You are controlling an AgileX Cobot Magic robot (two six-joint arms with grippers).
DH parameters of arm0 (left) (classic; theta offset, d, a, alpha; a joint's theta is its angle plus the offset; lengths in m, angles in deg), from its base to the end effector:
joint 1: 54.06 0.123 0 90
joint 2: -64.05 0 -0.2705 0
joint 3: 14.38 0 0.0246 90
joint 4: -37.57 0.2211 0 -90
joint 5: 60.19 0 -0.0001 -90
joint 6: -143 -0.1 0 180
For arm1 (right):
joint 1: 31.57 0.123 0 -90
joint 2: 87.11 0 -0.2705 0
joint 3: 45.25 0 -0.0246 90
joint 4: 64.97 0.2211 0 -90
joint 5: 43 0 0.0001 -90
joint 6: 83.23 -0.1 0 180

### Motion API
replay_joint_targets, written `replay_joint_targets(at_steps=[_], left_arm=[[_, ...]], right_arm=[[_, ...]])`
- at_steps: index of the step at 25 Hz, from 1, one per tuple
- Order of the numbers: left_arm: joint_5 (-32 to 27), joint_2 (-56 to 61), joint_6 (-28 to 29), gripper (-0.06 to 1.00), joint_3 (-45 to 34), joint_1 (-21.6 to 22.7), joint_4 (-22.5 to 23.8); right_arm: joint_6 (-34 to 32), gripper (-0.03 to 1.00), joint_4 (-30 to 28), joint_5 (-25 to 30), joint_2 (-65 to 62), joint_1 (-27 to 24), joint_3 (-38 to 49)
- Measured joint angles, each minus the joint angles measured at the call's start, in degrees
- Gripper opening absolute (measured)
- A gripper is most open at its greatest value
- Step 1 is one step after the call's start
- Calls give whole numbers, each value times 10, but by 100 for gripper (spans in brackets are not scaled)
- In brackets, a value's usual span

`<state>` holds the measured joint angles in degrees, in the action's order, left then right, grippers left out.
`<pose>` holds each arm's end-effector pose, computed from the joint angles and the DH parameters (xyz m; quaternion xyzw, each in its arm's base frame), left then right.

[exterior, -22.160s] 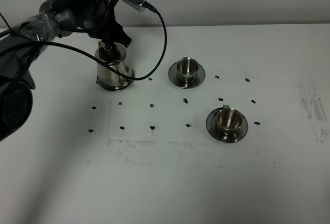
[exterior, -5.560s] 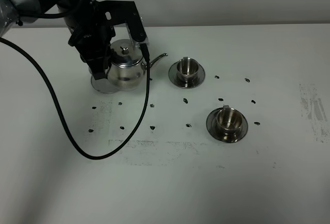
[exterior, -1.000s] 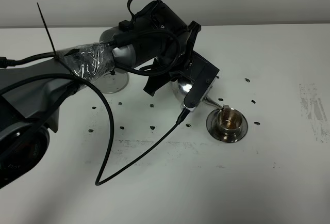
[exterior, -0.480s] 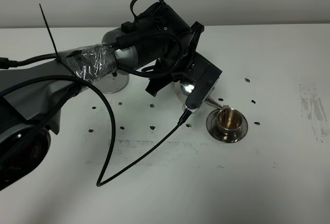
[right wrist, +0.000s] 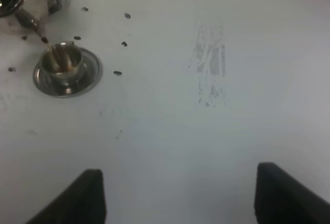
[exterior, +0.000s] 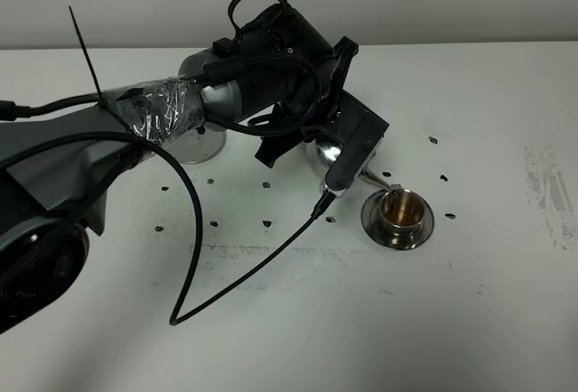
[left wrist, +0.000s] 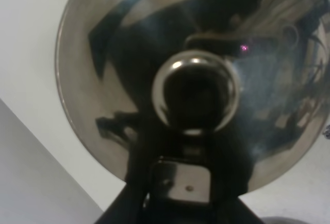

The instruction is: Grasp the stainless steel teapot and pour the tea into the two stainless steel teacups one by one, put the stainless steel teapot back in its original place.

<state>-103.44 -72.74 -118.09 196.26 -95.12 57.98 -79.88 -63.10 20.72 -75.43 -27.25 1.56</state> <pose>0.3689 -0.2896 0.1883 0.8756 0.3782 0.2309 0.1923 -0.0049 0.0026 0.2609 -0.0593 0.8734 0.0204 0.4830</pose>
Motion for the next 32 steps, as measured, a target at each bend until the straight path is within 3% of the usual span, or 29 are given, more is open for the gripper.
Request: replay_joint_targets(at_steps=[32], left_arm=[[7, 0, -11, 18, 0, -7, 16]], right_arm=[[0, 59, 0, 0, 0, 0, 0]])
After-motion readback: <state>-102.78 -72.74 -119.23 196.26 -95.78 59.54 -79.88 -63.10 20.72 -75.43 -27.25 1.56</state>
